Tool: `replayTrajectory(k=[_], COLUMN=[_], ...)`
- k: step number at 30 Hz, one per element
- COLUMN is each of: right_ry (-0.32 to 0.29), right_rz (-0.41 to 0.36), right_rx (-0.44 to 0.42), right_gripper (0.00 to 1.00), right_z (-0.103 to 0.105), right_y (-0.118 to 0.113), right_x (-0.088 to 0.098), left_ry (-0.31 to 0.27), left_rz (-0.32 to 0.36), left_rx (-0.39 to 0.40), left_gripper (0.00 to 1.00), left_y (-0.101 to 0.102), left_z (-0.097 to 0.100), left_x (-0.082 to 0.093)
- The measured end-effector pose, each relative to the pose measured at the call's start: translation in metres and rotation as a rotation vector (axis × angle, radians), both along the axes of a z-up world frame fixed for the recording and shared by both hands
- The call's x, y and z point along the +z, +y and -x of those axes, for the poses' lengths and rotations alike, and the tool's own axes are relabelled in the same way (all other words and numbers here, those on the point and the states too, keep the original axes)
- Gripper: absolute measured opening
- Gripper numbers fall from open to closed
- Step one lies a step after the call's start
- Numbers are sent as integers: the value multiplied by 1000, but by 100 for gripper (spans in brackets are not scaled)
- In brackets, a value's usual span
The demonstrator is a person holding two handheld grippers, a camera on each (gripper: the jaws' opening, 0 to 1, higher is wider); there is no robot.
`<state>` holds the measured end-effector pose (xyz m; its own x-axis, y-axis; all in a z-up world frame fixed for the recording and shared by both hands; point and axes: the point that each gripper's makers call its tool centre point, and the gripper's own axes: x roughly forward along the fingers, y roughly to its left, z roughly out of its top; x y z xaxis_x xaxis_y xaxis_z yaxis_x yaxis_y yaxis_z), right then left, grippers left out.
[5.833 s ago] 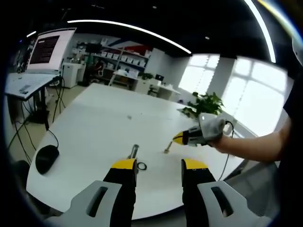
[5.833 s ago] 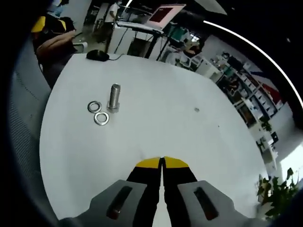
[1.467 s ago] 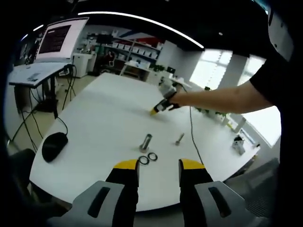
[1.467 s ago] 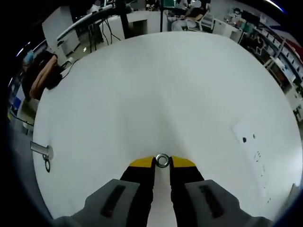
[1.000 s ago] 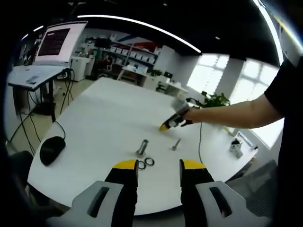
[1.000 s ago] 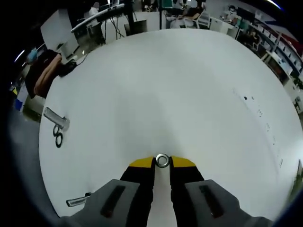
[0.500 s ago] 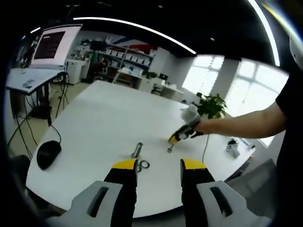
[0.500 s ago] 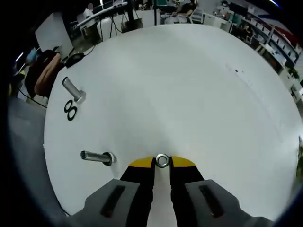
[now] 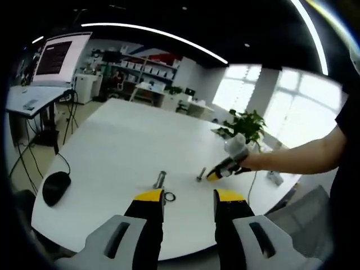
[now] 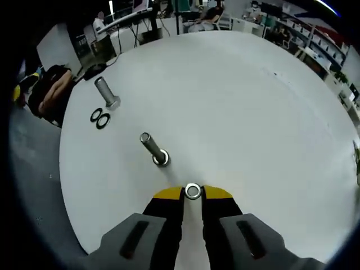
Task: Place the washer onto the threaded stud by aligning its center hole with the stud, sliding it down to the base, and recovering from edge contact or off-axis alignment until the washer reaches the visible bottom stop.
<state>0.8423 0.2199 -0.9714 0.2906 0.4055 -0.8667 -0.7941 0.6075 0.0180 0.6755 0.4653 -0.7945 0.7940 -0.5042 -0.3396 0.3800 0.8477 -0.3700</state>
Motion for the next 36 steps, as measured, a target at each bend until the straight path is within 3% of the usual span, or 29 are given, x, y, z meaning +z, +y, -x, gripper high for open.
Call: replayTrajectory(k=[5, 11, 13, 20, 25, 31, 36], right_ry=[1, -46, -59, -97, -51, 28, 83], right_rz=[23, 56, 56, 48, 19, 69, 86], right_rx=[21, 69, 105, 63, 19, 36, 66], right_gripper=[13, 13, 4, 3, 5, 15, 20], right_z=[14, 24, 25, 19, 20, 37, 53], right_y=[1, 3, 3, -3, -17, -41, -46], right_x=[-1, 1, 5, 16, 26, 17, 7], left_ry=[-9, -13, -16, -14, -18, -22, -20], left_rz=[2, 9, 5, 4, 6, 9, 10], left_rx=[-4, 0, -1, -3, 0, 6, 4], left_gripper=[33, 35, 35, 35, 35, 35, 35], left_y=[-1, -2, -2, -2, -2, -1, -2], left_z=[0, 0, 1, 0, 0, -1, -1], left_x=[2, 4, 4, 4, 4, 5, 5])
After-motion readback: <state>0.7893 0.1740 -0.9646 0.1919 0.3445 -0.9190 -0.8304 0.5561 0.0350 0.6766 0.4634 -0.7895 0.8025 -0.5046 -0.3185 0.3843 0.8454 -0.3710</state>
